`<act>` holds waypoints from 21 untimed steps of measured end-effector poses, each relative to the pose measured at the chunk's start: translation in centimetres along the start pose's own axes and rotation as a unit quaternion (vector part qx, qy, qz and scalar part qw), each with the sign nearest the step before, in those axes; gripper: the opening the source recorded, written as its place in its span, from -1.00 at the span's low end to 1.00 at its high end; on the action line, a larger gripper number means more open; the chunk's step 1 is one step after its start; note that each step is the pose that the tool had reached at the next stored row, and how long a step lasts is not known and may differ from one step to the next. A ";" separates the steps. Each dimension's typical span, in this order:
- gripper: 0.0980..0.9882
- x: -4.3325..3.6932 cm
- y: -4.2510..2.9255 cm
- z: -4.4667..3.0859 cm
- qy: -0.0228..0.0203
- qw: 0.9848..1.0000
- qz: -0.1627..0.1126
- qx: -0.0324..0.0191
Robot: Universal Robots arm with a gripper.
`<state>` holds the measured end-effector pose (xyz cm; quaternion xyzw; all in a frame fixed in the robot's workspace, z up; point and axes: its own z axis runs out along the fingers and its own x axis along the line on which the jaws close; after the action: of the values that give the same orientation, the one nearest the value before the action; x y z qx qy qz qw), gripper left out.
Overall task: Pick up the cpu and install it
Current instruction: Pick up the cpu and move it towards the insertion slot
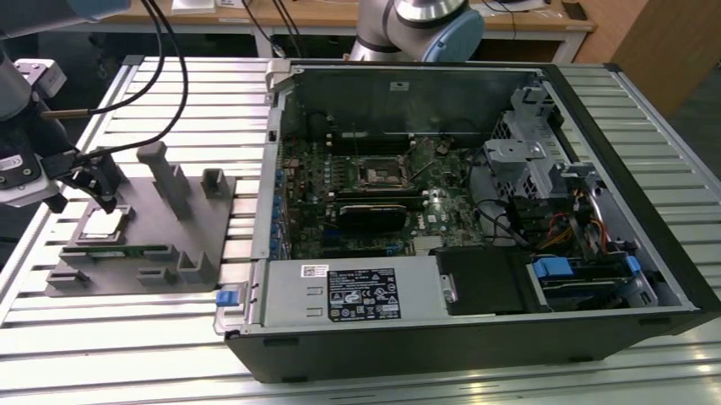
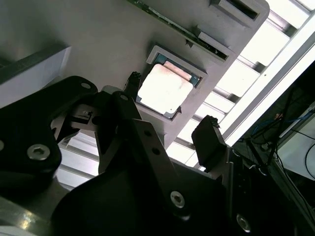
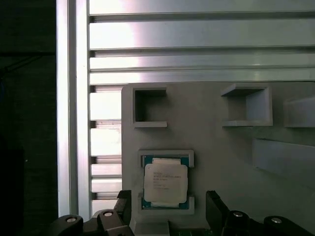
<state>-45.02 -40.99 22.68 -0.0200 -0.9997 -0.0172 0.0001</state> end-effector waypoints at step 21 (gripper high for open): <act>0.37 0.00 -0.02 0.50 0.000 1.000 0.000 0.000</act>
<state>-45.02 -40.99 22.18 -0.0200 -0.9997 -0.0172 0.0000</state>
